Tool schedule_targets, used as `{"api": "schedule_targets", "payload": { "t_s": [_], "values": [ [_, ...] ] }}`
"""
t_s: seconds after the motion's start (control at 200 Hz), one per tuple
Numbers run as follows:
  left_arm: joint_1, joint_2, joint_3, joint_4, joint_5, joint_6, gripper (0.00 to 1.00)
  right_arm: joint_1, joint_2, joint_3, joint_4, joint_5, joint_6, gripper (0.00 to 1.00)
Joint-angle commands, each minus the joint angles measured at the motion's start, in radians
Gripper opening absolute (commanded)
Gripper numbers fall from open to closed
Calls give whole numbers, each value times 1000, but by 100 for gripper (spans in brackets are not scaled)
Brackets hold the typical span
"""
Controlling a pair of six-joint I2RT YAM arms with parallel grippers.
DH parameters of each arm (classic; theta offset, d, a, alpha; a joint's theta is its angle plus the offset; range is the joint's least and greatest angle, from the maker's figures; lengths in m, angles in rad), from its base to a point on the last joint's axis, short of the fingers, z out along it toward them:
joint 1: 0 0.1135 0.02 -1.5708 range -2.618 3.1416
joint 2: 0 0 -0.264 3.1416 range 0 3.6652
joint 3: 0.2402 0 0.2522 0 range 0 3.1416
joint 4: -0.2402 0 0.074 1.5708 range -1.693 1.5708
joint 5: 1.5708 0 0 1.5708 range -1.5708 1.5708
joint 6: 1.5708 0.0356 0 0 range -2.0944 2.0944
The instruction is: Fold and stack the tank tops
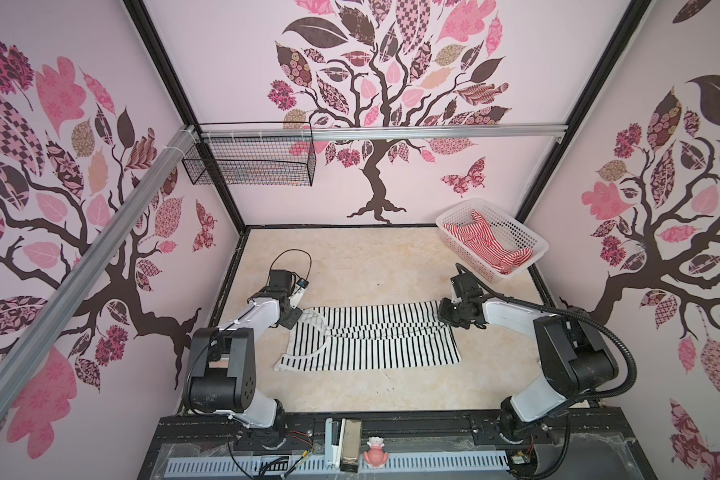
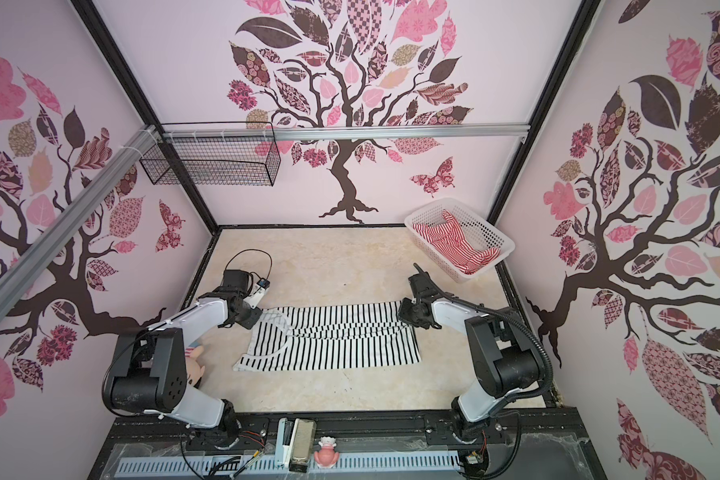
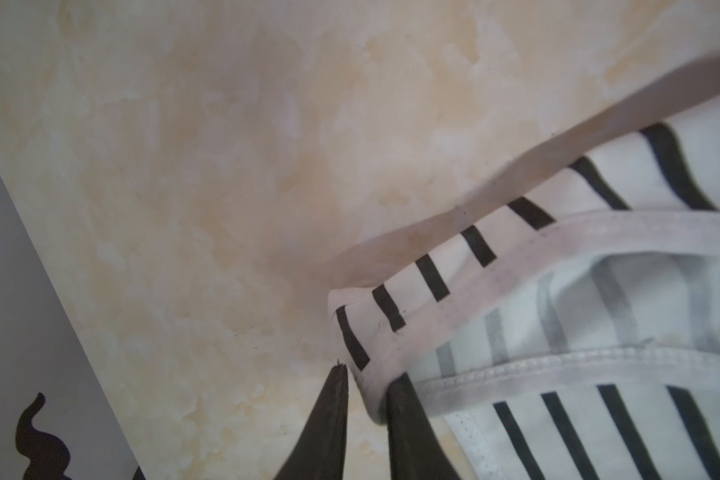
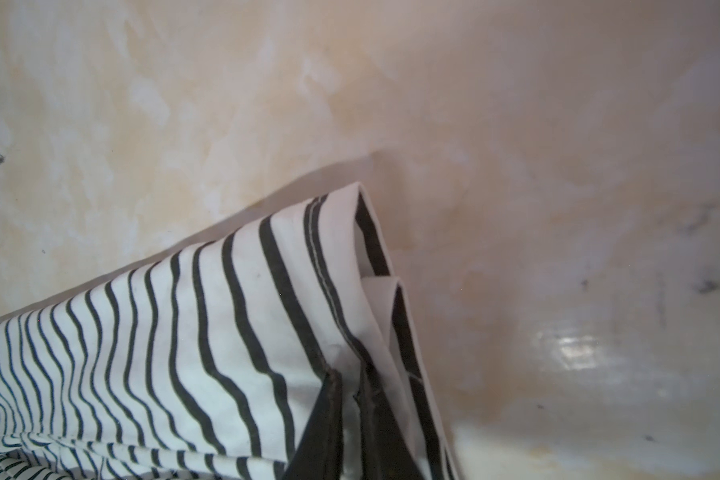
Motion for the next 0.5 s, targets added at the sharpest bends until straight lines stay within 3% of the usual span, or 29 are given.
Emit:
{"api": "schedule_targets", "payload": {
  "t_s": [0.0, 0.285, 0.495],
  "values": [
    [20, -51, -33, 27, -10, 8, 19, 4, 31, -49, -91, 35, 3, 14],
    [46, -53, -94, 82, -30, 21, 24, 2, 28, -58, -112, 59, 7, 13],
    [49, -60, -133, 85, -22, 30, 34, 2, -1, -55, -127, 43, 8, 14]
  ]
}}
